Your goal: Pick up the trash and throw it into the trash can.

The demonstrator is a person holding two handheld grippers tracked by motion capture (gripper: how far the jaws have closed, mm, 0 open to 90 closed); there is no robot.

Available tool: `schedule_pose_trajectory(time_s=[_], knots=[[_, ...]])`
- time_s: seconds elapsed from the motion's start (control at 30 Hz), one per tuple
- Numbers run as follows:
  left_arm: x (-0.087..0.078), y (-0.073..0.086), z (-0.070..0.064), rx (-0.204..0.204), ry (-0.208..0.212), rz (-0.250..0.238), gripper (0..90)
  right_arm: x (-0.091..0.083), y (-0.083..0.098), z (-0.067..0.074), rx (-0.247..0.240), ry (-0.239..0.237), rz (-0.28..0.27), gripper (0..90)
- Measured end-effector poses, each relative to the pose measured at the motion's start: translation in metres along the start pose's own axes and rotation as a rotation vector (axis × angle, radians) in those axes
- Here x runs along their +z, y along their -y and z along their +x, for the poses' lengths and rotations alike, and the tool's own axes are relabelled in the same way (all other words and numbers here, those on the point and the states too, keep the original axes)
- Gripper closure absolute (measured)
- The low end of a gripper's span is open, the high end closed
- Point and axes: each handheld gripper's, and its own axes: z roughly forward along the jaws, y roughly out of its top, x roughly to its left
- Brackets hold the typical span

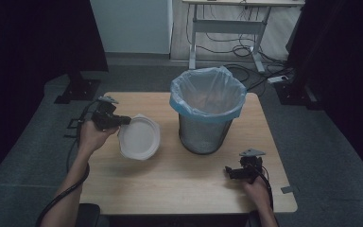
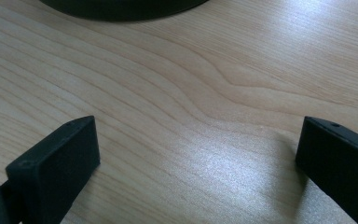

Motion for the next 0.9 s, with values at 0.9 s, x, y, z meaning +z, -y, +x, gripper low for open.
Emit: schedule_pose_trajectory(time_s=[0.9], knots=[[-0.054, -0.075, 0.002, -0.026, 0.003, -0.012, 86.4, 0.000, 0.000, 0.001, -0.005, -0.005, -0.002, 0.0]])
